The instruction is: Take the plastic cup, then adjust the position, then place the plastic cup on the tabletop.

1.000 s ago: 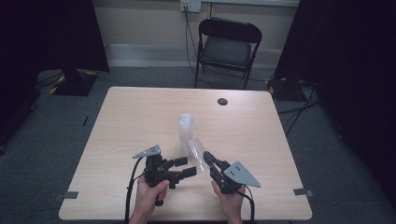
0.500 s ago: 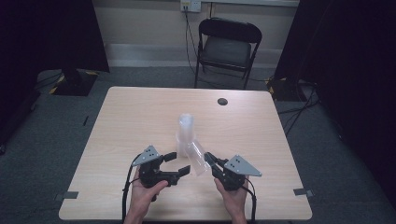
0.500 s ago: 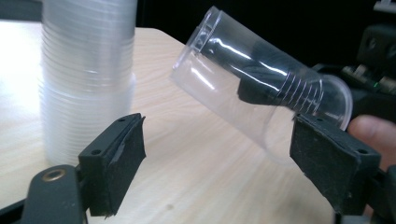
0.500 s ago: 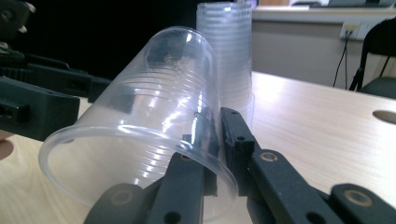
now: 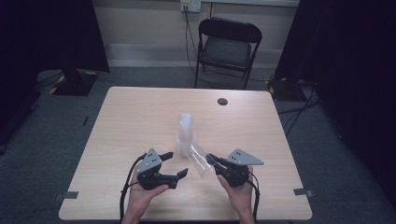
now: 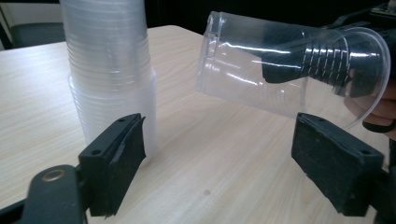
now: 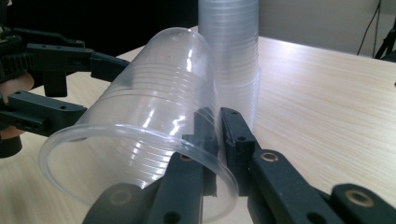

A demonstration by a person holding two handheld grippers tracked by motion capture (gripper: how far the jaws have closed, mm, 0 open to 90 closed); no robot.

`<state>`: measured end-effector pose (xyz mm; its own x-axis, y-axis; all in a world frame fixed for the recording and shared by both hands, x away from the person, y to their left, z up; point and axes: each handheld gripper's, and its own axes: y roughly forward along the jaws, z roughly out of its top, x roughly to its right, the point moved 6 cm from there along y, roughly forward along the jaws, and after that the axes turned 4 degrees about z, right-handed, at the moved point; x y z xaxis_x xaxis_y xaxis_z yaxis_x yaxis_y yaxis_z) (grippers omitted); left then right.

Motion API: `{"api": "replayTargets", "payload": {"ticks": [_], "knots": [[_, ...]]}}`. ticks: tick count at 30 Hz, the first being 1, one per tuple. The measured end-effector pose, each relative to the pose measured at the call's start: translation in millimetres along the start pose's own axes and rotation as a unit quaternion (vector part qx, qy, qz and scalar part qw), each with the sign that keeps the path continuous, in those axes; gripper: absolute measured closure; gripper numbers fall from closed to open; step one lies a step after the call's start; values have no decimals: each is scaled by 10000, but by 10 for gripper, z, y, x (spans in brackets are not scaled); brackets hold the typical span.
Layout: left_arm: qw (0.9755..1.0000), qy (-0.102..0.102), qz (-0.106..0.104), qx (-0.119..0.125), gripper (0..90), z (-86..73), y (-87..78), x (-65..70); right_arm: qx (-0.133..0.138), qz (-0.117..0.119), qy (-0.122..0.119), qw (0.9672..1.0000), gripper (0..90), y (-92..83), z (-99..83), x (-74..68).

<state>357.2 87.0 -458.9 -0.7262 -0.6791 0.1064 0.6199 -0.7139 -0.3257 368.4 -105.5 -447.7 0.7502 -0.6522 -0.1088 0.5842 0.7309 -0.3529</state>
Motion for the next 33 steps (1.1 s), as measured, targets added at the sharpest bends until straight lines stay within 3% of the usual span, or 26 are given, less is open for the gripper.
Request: {"api": "replayTargets", "payload": {"ticks": [5,11,21,25,30,33], "knots": [[9994,292,113,-133,173,-33,9,25,-324,87,19,9994,859,17,-20,19],[9982,545,248,-66,189,-44,27,39,-807,224,56,9965,871,51,-37,53],[9957,877,213,-202,197,-86,79,83,-1183,396,19,9922,877,63,-8,68],[9943,1004,268,-254,191,-94,82,92,-1329,462,18,9900,879,73,1,63],[9897,1334,362,-385,186,-105,77,100,-1544,575,12,9863,879,101,15,52],[9891,1373,383,-357,177,-106,87,115,-1660,656,27,9839,878,128,19,36]]}}
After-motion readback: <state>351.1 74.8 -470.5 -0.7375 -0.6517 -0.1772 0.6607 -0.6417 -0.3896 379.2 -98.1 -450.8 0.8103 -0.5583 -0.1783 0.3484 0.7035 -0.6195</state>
